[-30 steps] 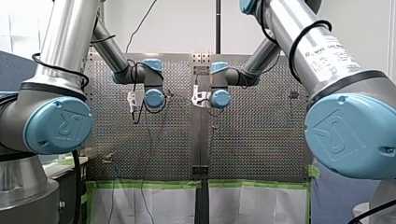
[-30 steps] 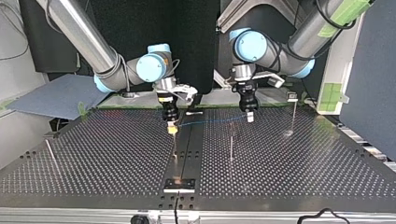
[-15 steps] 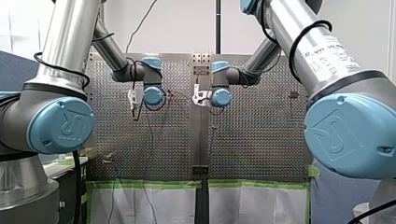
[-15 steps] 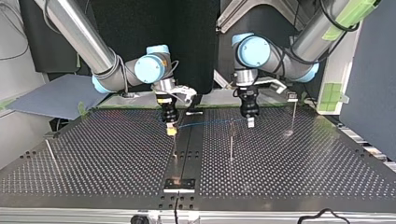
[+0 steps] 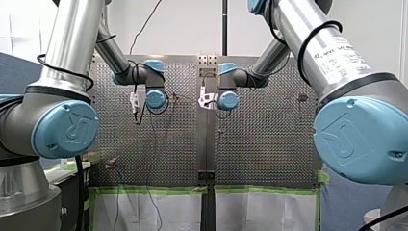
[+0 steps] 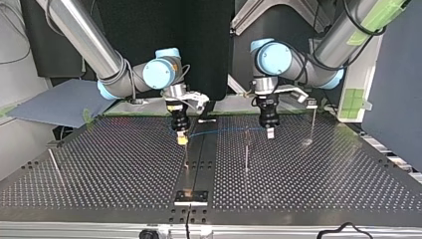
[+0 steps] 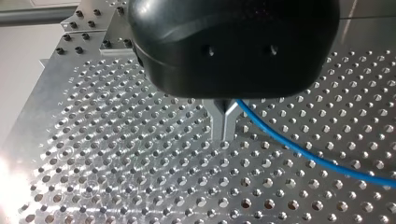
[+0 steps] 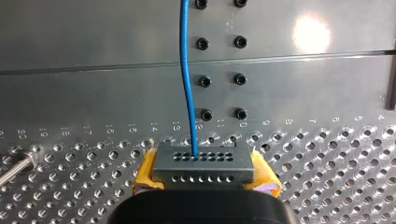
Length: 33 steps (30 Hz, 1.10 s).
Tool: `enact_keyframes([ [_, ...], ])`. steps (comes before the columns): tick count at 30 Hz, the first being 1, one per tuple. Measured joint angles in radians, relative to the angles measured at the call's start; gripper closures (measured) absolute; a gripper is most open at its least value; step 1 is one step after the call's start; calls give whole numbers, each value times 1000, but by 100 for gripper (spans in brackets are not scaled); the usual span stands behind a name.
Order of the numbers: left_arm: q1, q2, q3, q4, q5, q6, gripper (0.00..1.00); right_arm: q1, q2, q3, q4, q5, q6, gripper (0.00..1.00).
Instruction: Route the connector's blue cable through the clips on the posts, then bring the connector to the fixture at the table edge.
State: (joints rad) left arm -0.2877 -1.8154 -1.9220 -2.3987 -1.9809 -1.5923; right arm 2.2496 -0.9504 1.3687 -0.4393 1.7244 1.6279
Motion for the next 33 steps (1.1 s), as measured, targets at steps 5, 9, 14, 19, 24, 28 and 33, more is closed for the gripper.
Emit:
enact_keyframes([
  [5, 11, -5, 1, 17, 14, -5, 100, 0, 0, 0, -2, 0, 0, 100],
  [9, 20, -7, 3, 24, 30, -18, 100, -1, 0, 0, -4, 0, 0, 100],
  [14, 33, -19, 13, 26, 43, -24, 100, -1, 0, 0, -3, 0, 0, 100],
  [19, 42, -47, 28, 26, 56, -31, 100, -1, 0, -1, -4, 0, 1, 100],
  [24, 53, -57, 57, 18, 72, -47, 100, -1, 0, -9, -1, 0, 1, 100],
  [28, 63, -58, 77, 5, 91, -55, 100, -1, 0, -16, -3, 0, 1, 100],
  [33, 74, -58, 89, -5, 117, -60, 100, -5, 0, -23, -10, 0, 5, 100],
])
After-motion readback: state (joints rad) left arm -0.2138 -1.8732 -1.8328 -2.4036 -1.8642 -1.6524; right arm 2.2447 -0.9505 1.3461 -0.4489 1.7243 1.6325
